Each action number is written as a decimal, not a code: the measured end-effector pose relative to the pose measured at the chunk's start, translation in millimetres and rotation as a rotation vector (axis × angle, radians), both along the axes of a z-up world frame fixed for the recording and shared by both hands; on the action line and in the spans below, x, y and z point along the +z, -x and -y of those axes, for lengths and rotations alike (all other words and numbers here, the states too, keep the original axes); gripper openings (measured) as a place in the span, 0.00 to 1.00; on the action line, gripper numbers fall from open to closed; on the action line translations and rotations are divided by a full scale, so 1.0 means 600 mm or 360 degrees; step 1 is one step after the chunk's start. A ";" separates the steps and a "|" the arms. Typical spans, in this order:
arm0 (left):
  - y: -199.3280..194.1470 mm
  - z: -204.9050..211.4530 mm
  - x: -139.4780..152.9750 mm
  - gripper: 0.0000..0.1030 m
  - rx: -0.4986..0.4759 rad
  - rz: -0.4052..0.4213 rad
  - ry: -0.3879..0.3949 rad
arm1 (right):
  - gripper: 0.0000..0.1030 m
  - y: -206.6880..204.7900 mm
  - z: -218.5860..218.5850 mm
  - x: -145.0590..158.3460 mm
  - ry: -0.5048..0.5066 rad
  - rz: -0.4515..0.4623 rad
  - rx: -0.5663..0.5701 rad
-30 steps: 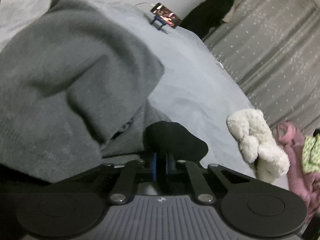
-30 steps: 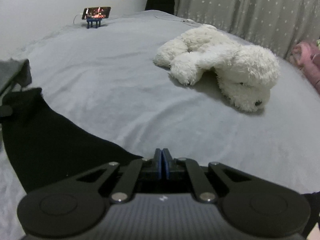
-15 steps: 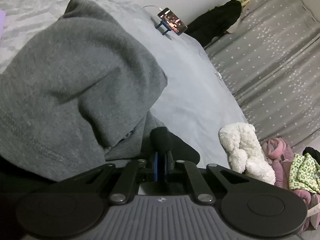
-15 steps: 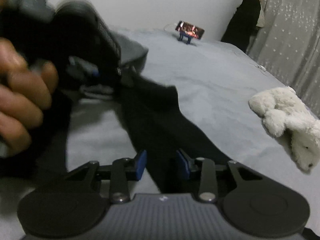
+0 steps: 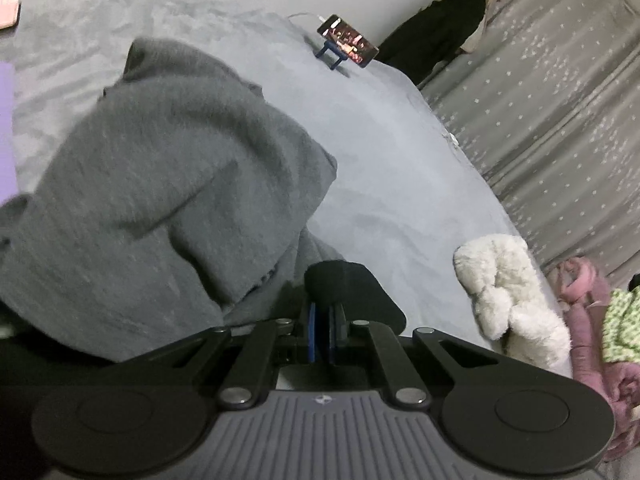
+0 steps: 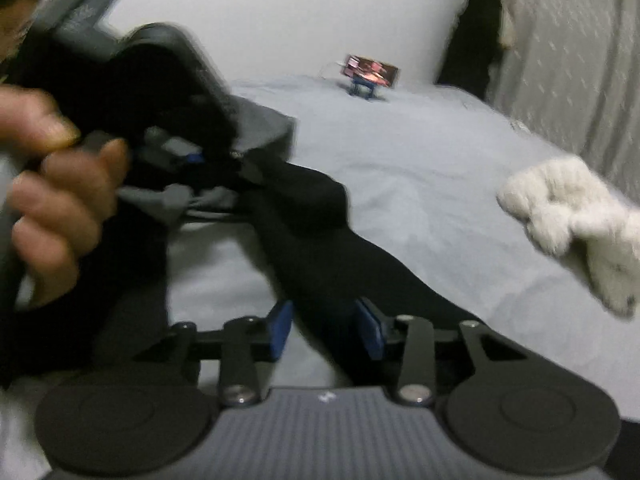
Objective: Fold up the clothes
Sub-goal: 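Lift the black sleeve with the left gripper toward the shirt body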
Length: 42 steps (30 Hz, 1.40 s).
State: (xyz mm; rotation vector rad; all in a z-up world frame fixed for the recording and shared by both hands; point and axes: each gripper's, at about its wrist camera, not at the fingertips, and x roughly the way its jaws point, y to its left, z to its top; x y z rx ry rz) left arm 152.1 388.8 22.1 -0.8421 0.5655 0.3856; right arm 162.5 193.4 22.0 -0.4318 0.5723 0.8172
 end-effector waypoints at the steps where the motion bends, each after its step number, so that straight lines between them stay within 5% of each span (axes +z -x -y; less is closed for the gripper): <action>1: 0.003 0.001 0.003 0.04 0.0003 0.0015 -0.0012 | 0.42 0.003 -0.007 -0.002 0.0014 0.0020 0.0012; 4: 0.005 0.001 0.007 0.04 0.0013 0.0038 -0.0050 | 0.31 0.004 -0.031 -0.012 0.0097 0.0074 0.0001; 5: 0.005 0.000 0.005 0.04 0.0009 0.0039 -0.0046 | 0.09 -0.001 -0.040 -0.017 0.0137 0.0081 -0.0030; 10: -0.004 -0.004 -0.015 0.05 -0.0105 0.0047 0.0086 | 0.09 -0.010 -0.027 -0.011 -0.0022 -0.0026 -0.0154; 14: -0.014 0.017 -0.014 0.06 -0.0227 0.0036 -0.0009 | 0.09 -0.007 -0.012 -0.004 -0.0086 -0.0069 -0.0186; 17: -0.019 0.023 -0.023 0.11 -0.0265 0.0042 0.0080 | 0.09 -0.011 -0.006 -0.002 -0.0109 -0.0092 -0.0196; 19: -0.021 0.027 -0.022 0.11 -0.0240 0.0023 0.0017 | 0.09 -0.012 -0.004 0.000 -0.0121 -0.0105 -0.0200; 23: -0.021 0.029 -0.021 0.00 -0.0196 0.0033 -0.0038 | 0.09 -0.014 -0.010 -0.010 -0.0098 -0.0121 -0.0202; 34: 0.020 0.044 0.043 0.00 -0.0178 0.0521 -0.0063 | 0.26 -0.033 0.042 0.013 -0.0312 -0.0333 -0.0329; 42: 0.037 0.089 0.089 0.00 -0.0302 0.0746 -0.0071 | 0.34 -0.020 0.226 0.038 -0.0662 -0.0624 -0.0663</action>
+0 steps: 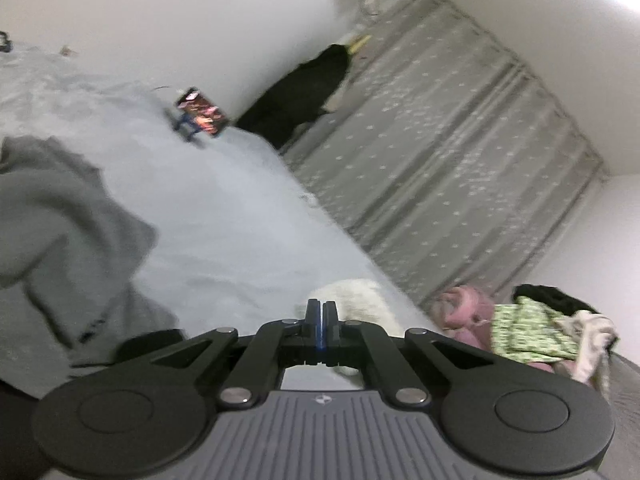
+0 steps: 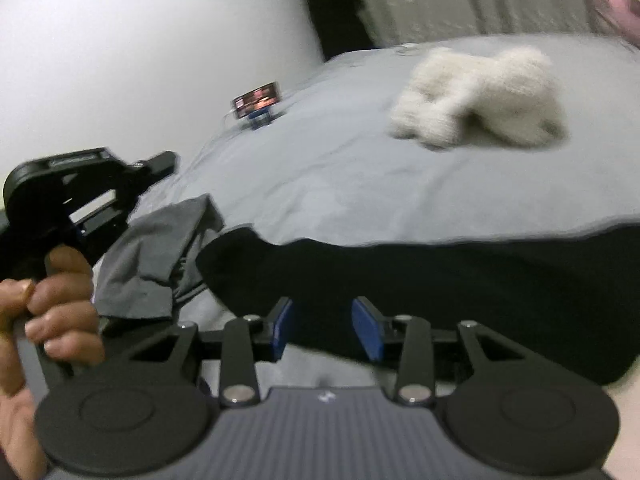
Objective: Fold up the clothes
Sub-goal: 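Lift the black sleeve with the left gripper toward the shirt body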
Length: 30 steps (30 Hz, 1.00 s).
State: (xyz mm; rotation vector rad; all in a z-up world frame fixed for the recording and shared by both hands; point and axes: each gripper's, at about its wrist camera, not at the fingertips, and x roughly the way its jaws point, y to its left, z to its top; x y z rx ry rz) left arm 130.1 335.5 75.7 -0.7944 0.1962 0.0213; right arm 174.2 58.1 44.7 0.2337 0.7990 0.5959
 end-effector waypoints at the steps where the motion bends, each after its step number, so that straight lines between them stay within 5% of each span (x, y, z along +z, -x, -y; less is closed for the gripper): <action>1: 0.002 0.006 0.005 0.00 -0.0025 0.0024 0.0007 | 0.34 0.005 0.024 -0.002 -0.0003 -0.0015 -0.0045; 6: -0.002 -0.003 0.017 0.00 0.0046 -0.0108 -0.0031 | 0.36 0.030 0.105 -0.003 0.0041 0.0009 -0.0182; 14: -0.016 -0.083 -0.063 0.04 0.0218 -0.0572 0.0273 | 0.43 0.051 0.067 0.006 0.0104 0.0108 -0.0084; 16: -0.026 -0.077 -0.069 0.13 0.0179 -0.0613 0.0255 | 0.43 0.052 0.053 -0.004 0.0086 0.0082 -0.0072; 18: -0.035 -0.065 -0.077 0.37 0.0156 -0.0671 0.0206 | 0.43 0.052 0.041 -0.018 0.0077 0.0052 -0.0061; 20: -0.040 -0.055 -0.090 0.46 0.0154 -0.0750 0.0164 | 0.43 0.053 0.031 -0.029 0.0083 0.0030 -0.0046; 22: -0.045 -0.055 -0.107 0.46 0.0191 -0.0837 0.0148 | 0.43 0.054 0.024 -0.035 0.0084 0.0016 -0.0034; 27: -0.033 -0.068 -0.107 0.47 0.0316 -0.0817 0.0190 | 0.43 0.055 0.017 -0.037 0.0065 0.0006 -0.0018; 30: -0.034 -0.057 -0.107 0.47 0.0397 -0.0884 0.0044 | 0.43 0.056 0.015 -0.035 0.0058 0.0010 -0.0011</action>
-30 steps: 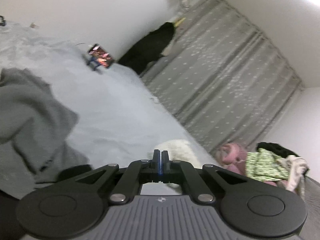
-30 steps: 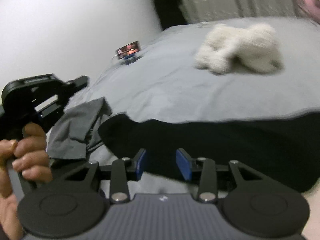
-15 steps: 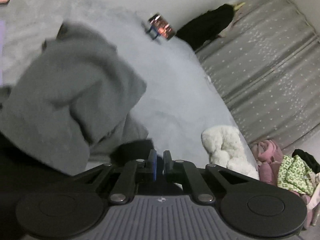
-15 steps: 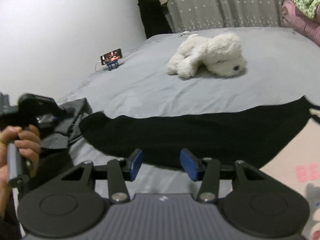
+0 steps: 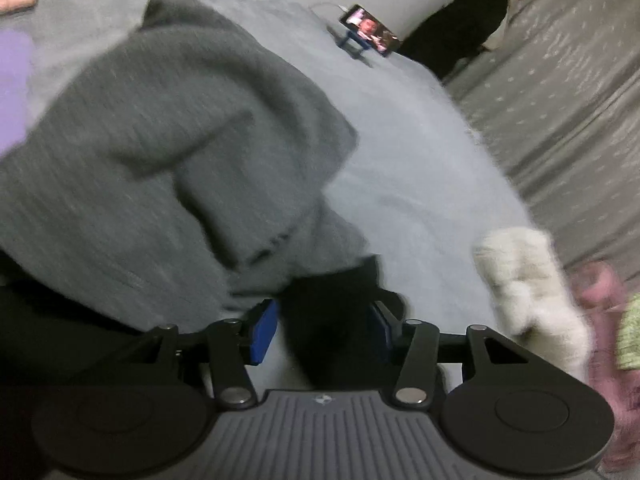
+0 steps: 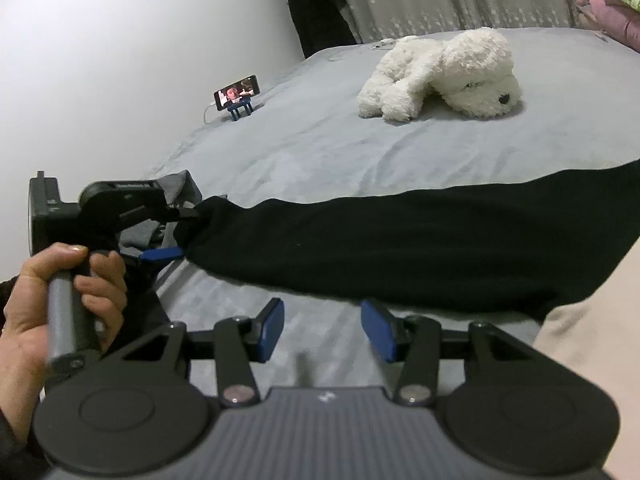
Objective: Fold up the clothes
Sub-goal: 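Lift the black sleeve with the left gripper toward the shirt body, then lay the black sleeve across the shirt front with the left gripper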
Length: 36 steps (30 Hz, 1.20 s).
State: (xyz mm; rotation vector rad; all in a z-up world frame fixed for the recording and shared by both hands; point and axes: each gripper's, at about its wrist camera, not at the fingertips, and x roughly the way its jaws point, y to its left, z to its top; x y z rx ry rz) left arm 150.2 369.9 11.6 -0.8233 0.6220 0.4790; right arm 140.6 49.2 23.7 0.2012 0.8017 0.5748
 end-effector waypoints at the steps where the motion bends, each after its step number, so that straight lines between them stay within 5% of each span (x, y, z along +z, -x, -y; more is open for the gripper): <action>1: 0.000 0.003 -0.001 0.47 -0.0002 -0.0001 -0.0016 | 0.43 0.001 0.000 -0.001 -0.0001 -0.0002 0.0004; 6: -0.006 0.006 -0.004 0.44 -0.0021 0.0067 -0.0049 | 0.43 0.004 -0.004 -0.004 0.0001 -0.0010 0.0007; 7: -0.010 0.009 -0.008 0.36 -0.0039 0.0077 -0.0062 | 0.43 0.005 -0.004 -0.005 0.0000 -0.0012 0.0006; 8: -0.017 0.011 -0.015 0.02 -0.0068 0.0076 -0.0071 | 0.43 0.005 -0.005 -0.005 -0.0001 -0.0013 0.0006; 14: -0.006 -0.006 -0.015 0.04 -0.0106 0.0155 0.0072 | 0.43 0.011 -0.006 -0.005 0.0005 -0.0018 0.0003; 20: 0.008 0.016 0.048 0.04 -0.0214 0.0350 0.0125 | 0.43 0.013 0.011 0.003 -0.0036 -0.0014 -0.0036; 25: 0.022 0.049 0.081 0.04 -0.0394 0.0657 0.0254 | 0.43 0.013 0.039 0.003 -0.0095 -0.0048 -0.0101; 29: 0.033 0.138 0.120 0.04 -0.0672 0.0803 0.0184 | 0.43 0.014 0.075 0.009 -0.0189 -0.0075 -0.0201; 33: 0.039 0.270 0.124 0.05 -0.1005 0.0769 0.0152 | 0.43 0.030 0.154 0.024 -0.0331 -0.0051 -0.0385; 36: 0.042 0.374 0.095 0.05 -0.1238 0.0562 -0.0014 | 0.43 0.040 0.222 0.026 -0.0398 -0.0065 -0.0544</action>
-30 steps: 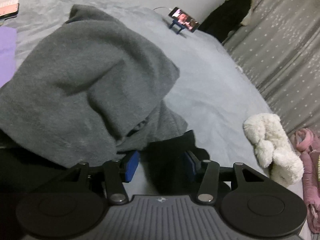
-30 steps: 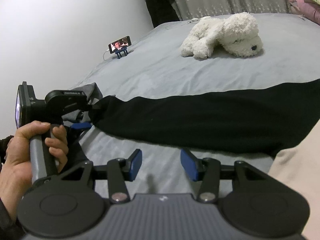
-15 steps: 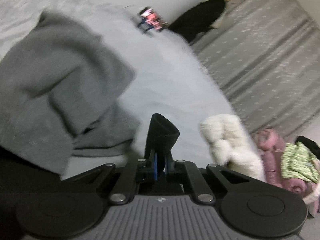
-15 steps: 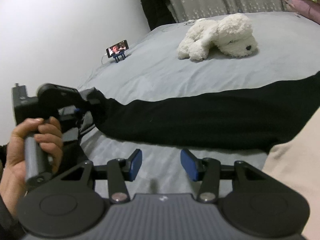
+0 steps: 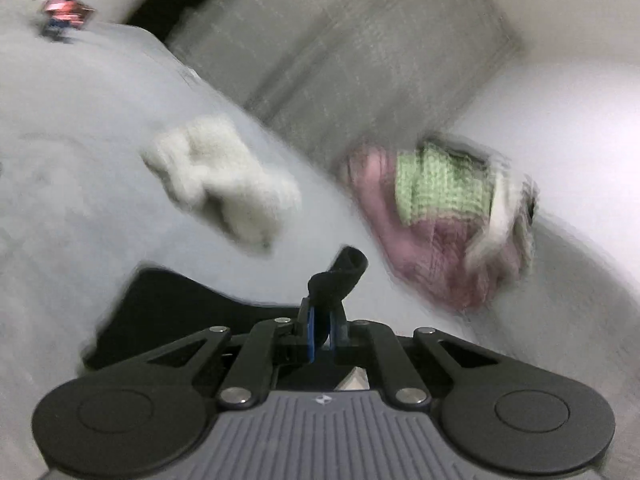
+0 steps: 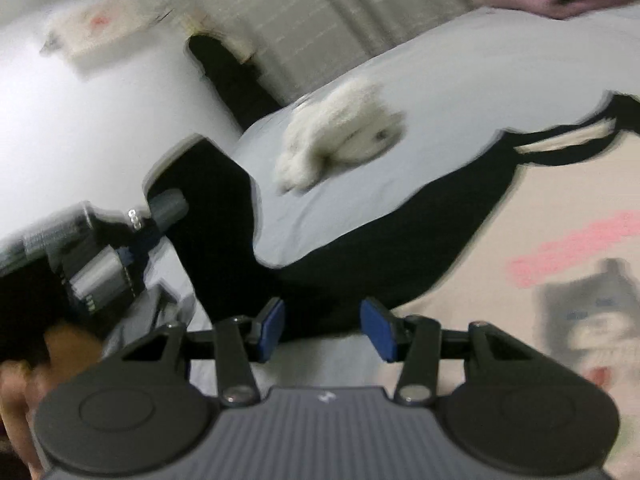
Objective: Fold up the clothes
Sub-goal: 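Lay the black sleeve across the shirt front with the left gripper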
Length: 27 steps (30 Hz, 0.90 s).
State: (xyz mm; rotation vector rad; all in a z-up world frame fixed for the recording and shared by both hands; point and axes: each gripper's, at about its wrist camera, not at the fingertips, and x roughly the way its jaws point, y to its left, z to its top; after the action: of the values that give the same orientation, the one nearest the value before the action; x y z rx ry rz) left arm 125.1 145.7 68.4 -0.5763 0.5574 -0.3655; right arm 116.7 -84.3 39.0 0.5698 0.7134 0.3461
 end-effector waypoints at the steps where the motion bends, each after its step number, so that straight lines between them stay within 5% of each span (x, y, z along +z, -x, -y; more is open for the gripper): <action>1: -0.001 0.028 -0.013 0.06 -0.0051 -0.0066 -0.0075 | 0.43 0.003 0.021 -0.002 -0.0001 -0.0014 -0.0053; 5: 0.003 0.068 -0.034 0.12 -0.0254 -0.0169 -0.0168 | 0.47 0.017 0.098 -0.017 -0.0041 -0.0092 -0.0250; 8: 0.005 0.049 -0.015 0.25 -0.0281 -0.0085 -0.0082 | 0.48 0.023 0.132 -0.032 -0.0071 -0.0155 -0.0334; 16: -0.020 -0.090 0.005 0.26 -0.0004 -0.0026 0.0235 | 0.48 0.009 0.111 -0.065 -0.0138 -0.0254 -0.0279; 27: -0.045 -0.126 -0.035 0.26 0.0194 -0.0278 0.0241 | 0.48 -0.032 0.049 -0.049 0.0106 -0.0181 -0.0071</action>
State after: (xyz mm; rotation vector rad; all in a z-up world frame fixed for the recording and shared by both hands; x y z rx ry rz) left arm 151.9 221.4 47.2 -0.7895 0.6624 -0.2439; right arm 136.0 -113.9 9.6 0.5449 0.8176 0.2489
